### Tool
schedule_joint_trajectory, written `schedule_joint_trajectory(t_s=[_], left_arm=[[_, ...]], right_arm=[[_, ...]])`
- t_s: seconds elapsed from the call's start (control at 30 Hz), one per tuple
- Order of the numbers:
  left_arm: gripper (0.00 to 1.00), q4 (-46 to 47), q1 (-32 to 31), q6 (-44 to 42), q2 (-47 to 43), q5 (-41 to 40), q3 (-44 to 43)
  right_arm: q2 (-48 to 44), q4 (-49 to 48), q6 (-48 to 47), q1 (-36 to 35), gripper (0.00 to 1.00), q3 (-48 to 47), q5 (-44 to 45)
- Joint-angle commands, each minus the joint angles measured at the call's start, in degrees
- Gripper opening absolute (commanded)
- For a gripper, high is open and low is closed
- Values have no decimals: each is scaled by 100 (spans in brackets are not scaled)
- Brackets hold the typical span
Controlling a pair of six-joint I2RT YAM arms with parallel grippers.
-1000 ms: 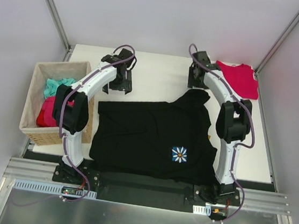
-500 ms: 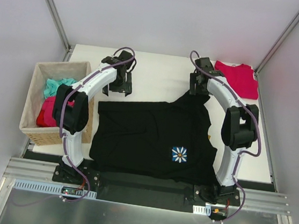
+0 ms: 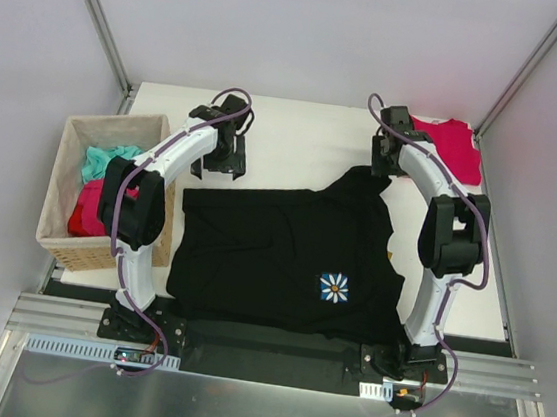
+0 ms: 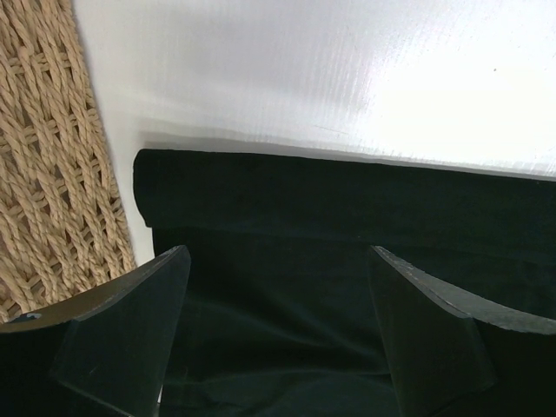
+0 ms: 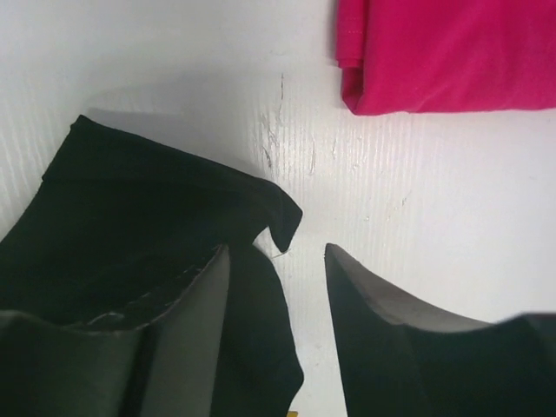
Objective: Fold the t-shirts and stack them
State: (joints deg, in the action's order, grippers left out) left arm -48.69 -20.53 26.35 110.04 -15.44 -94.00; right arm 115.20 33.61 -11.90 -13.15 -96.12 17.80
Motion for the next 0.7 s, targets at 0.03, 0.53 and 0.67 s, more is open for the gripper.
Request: schedule_joint_trajectory(t_s=[0.03,0.53,0.67], left_arm=[[83,-44,14,-77,-97,-82,13],[83,-44,14,-95,-79,-108,13],[83,-36,14,-95,-88,-126,22]], right_arm=[[231,172,-84,-30,45,-407,-102],[319,181,-32,49,27,-267,-163],[346,217,12,75,1,-276,-137]])
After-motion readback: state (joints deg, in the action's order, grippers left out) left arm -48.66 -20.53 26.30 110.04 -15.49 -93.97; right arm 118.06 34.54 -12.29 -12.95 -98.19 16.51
